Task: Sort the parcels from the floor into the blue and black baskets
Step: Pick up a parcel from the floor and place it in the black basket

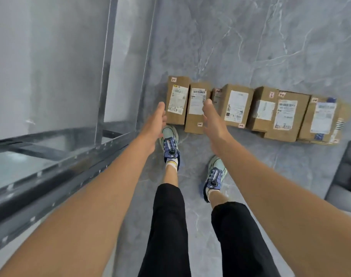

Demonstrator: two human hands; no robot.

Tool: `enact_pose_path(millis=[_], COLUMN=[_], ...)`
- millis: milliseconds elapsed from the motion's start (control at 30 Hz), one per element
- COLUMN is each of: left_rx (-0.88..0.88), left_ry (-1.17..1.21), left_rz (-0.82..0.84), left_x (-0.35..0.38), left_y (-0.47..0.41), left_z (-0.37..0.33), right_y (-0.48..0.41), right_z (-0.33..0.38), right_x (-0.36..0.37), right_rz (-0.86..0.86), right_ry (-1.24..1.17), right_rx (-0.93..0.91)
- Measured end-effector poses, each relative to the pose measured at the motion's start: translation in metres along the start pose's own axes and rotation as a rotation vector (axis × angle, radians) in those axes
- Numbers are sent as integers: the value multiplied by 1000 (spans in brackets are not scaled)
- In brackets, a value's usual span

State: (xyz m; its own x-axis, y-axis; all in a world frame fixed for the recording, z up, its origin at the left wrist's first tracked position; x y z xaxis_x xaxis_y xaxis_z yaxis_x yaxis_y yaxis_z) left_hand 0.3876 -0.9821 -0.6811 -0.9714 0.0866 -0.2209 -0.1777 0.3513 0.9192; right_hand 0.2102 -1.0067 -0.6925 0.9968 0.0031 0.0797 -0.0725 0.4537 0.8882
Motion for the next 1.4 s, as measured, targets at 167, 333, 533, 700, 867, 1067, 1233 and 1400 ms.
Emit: enact_pose_path(millis=[167,333,533,700,867,1067,1233,1400], left_rx=[21,-36,-74,-68,-28,-39,64,210], left_ry=[-116,-89,-51,-17,-2,170,262,339], left_rz=[10,-20,27,85,49,-35,-25,-65], left_x=[3,7,22,34,26,-1,-4,-5], left_y=[-97,-170,-232,-259,-258,-207,-124,-24], left_z=[0,11,21,28,30,24,-15,-62], right_y=[-93,-164,-222,-247,-240,-202,-141,-48], right_z=[-27,-49,-70,-82,-80,-47,8,68], right_x=[15,34,42,43,50,51,53,41], right_rz=[-45,-47,-94,-112,-86,-80,-22,26], right_ry=[-72,-92,-69,-83,-83,-88,-23,0], right_rx=[33,51,67,43,68,63,-48,-161])
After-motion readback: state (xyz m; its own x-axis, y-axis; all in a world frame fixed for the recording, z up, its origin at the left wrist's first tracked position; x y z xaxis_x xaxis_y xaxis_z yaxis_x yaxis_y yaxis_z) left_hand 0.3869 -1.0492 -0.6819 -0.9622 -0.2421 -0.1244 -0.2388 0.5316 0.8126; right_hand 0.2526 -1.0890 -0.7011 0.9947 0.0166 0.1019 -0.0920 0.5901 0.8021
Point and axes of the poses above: each hand's wrist, its own y-axis away from the middle knuckle, its own x-axis out of the palm, z = x × y, the point moved 8 cm from there along -y, towards the middle knuckle, and after that the axes turned 9 degrees about -y, right-handed, at the moved point
